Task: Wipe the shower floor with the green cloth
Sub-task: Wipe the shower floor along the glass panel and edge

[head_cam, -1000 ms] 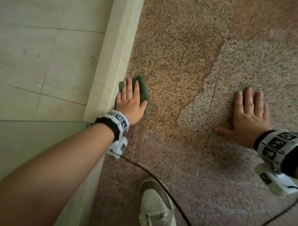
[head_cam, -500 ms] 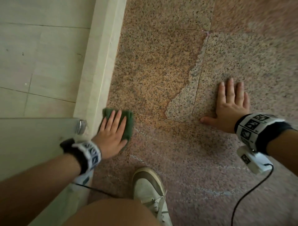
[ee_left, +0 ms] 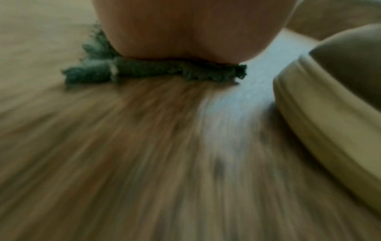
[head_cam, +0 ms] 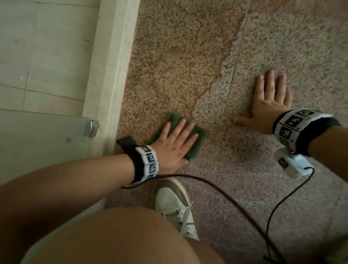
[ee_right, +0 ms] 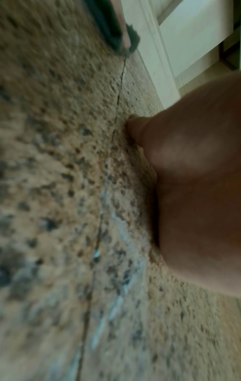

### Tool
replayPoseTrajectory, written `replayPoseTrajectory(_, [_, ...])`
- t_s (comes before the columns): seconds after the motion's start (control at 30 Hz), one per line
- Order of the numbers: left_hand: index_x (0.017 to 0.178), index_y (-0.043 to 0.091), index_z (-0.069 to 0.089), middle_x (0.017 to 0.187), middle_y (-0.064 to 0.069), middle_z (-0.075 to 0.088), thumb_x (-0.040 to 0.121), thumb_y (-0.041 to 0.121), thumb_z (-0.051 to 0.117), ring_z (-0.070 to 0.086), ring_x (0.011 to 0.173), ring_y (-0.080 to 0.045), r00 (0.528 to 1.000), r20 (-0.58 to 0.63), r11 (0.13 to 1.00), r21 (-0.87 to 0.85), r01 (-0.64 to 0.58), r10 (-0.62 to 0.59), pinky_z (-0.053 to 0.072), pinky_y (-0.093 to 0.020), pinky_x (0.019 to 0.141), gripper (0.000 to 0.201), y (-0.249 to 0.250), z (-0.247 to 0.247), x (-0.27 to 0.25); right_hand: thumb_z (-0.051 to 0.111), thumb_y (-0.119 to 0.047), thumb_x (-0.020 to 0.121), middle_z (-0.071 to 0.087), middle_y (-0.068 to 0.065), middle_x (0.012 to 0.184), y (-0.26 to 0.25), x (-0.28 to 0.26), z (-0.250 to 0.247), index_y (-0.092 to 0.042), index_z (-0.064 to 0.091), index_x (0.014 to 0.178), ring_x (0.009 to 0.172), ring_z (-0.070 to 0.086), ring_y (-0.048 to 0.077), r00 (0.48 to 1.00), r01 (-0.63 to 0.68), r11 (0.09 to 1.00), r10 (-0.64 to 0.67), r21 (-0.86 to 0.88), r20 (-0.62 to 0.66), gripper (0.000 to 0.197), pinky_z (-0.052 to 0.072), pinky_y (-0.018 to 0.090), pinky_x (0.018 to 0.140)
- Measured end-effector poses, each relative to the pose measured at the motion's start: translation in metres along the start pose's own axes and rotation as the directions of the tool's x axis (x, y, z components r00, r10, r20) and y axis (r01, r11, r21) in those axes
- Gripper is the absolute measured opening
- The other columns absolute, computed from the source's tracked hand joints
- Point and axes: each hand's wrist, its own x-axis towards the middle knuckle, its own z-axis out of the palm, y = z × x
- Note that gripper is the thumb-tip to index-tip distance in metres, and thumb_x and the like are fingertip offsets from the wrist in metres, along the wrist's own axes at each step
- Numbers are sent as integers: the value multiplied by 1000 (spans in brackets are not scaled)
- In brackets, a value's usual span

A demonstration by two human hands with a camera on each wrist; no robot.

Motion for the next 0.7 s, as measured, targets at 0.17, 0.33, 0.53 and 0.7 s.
replayPoseTrajectory(0.17, [157, 20, 12, 164, -10, 9, 95, 60, 36, 6, 150, -34, 925, 52, 894, 243, -377, 376, -2, -56, 116, 78, 80, -28, 60, 56, -82, 70, -39, 5, 154, 4, 1, 1, -20, -31, 147, 142, -32, 31, 1000, 14, 1000, -13, 8, -27, 132, -8, 49, 119])
replayPoseTrajectory(0.33, [157, 19, -1, 163, -7, -11, 97, 56, 33, -8, 151, -31, 952, -19, 928, 230, -293, 305, -5, -51, 120, 79, 12, -22, 31, 57, -81, 71, -37, 5, 155, 6, 2, 2, -19, -30, 148, 143, -31, 32, 999, 19, 1000, -19, 6, -43, 131, -9, 48, 118])
replayPoseTrajectory(0.53, [154, 13, 1, 162, -16, 0, 93, 53, 27, 5, 150, -38, 998, 47, 982, 185, -42, 34, 11, -57, 118, 77, -79, -4, -40, 55, -83, 70, -39, 6, 154, 6, 5, 3, -19, -32, 147, 142, -32, 32, 1000, 3, 1000, -3, -7, -29, 133, -8, 49, 118])
replayPoseTrajectory(0.7, [147, 11, -26, 151, -14, -40, 87, 59, 10, -23, 145, -42, 986, 143, 995, 73, 72, -82, -11, -64, 113, 85, -43, -6, -29, 57, -82, 69, -38, 6, 154, 5, 4, 4, -19, -31, 147, 143, -31, 32, 999, 8, 1000, -8, 0, -42, 134, -8, 50, 118])
